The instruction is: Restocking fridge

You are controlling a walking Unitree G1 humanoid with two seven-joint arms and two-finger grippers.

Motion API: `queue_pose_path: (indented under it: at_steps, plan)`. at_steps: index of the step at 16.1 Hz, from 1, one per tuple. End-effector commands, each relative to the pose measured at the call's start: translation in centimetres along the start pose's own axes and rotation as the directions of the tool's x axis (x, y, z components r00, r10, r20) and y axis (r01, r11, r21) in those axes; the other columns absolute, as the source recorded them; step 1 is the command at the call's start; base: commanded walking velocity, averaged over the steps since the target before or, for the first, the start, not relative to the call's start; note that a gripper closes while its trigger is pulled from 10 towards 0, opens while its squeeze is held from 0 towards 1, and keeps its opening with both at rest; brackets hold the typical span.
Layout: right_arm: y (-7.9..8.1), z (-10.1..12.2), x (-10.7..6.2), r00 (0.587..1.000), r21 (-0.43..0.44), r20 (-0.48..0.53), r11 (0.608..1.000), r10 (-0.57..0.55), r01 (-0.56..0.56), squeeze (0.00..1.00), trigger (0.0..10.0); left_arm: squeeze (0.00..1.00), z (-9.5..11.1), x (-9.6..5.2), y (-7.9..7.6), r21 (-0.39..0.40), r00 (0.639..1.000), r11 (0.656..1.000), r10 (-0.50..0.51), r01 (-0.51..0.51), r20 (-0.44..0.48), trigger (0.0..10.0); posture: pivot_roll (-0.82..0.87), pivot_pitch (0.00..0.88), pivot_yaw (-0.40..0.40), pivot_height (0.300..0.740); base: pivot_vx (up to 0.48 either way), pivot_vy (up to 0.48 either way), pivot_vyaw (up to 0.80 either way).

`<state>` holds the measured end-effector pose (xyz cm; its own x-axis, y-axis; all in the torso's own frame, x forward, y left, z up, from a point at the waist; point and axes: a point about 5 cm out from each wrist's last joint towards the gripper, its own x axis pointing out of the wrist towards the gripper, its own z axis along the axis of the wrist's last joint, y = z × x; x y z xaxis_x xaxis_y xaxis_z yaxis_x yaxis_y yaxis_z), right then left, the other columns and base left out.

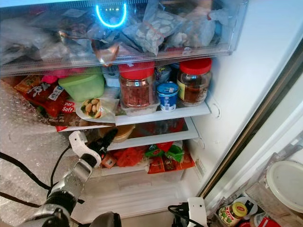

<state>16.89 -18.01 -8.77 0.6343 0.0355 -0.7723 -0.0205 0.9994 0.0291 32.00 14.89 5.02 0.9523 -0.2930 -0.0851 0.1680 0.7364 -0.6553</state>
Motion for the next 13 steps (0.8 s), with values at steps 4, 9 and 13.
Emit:
queue_pose_path:
  at_steps: [4,9,13]
  plan:
    - [0.4,-1.3,-0.2,0.998,0.007,-0.057,1.000,0.011,-0.011,0.00,10.0,0.00,-0.2,-2.0,0.2,0.243,0.994,0.966,-0.066,0.087,-0.092,10.0,-0.01,0.000,0.032,0.649,0.000,0.000,0.00]
    - [0.7,-1.3,-0.2,0.998,0.012,-0.056,1.000,0.013,-0.012,0.00,10.0,0.00,-0.2,-3.6,-1.7,0.415,0.975,0.886,-0.153,0.208,-0.163,10.0,0.00,0.000,0.035,0.649,0.000,0.000,0.00]
    - [0.4,-1.5,-0.3,0.998,0.015,-0.066,1.000,0.005,-0.004,0.00,10.0,0.00,0.2,-4.9,-1.0,0.628,0.986,0.765,-0.058,0.145,-0.157,10.0,0.01,0.000,0.036,0.649,0.000,0.000,0.00]
